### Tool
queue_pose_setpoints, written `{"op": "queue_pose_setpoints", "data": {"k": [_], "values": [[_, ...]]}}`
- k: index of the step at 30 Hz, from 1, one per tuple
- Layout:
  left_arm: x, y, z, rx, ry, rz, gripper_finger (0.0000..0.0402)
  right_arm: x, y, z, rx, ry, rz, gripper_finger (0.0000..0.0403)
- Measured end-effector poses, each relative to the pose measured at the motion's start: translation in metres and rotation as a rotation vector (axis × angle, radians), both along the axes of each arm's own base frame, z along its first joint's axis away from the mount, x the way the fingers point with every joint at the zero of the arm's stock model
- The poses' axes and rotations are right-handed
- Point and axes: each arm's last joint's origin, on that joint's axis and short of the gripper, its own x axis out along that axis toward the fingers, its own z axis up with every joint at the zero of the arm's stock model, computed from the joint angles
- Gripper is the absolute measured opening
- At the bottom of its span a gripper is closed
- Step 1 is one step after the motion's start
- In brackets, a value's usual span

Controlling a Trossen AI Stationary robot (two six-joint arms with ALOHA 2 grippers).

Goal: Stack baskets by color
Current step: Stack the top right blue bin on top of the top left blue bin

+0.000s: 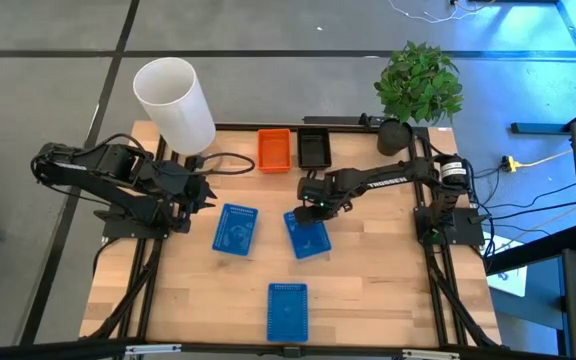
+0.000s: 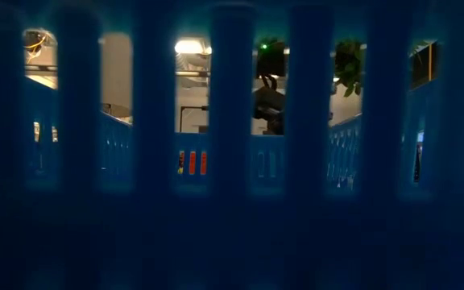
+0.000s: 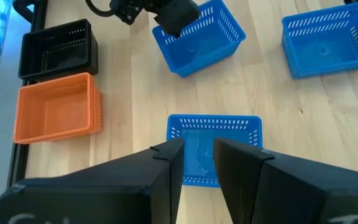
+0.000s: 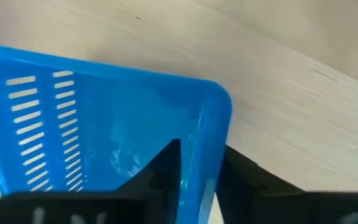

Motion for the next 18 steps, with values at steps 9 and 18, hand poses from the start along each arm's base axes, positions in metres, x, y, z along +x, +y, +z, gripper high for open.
{"op": "queue_pose_setpoints", "data": {"k": [9, 18], "values": [[-0.003, 0.001, -0.003, 0.011, 0.049, -0.001, 0.0078, 0.009, -0.002, 0.011, -0.061, -0.046, -0.005, 0.0006], [-0.011, 0.002, -0.007, 0.026, 0.115, 0.000, 0.0078, 0.037, 0.015, 0.063, -0.096, -0.185, -0.106, 0.0003]]}}
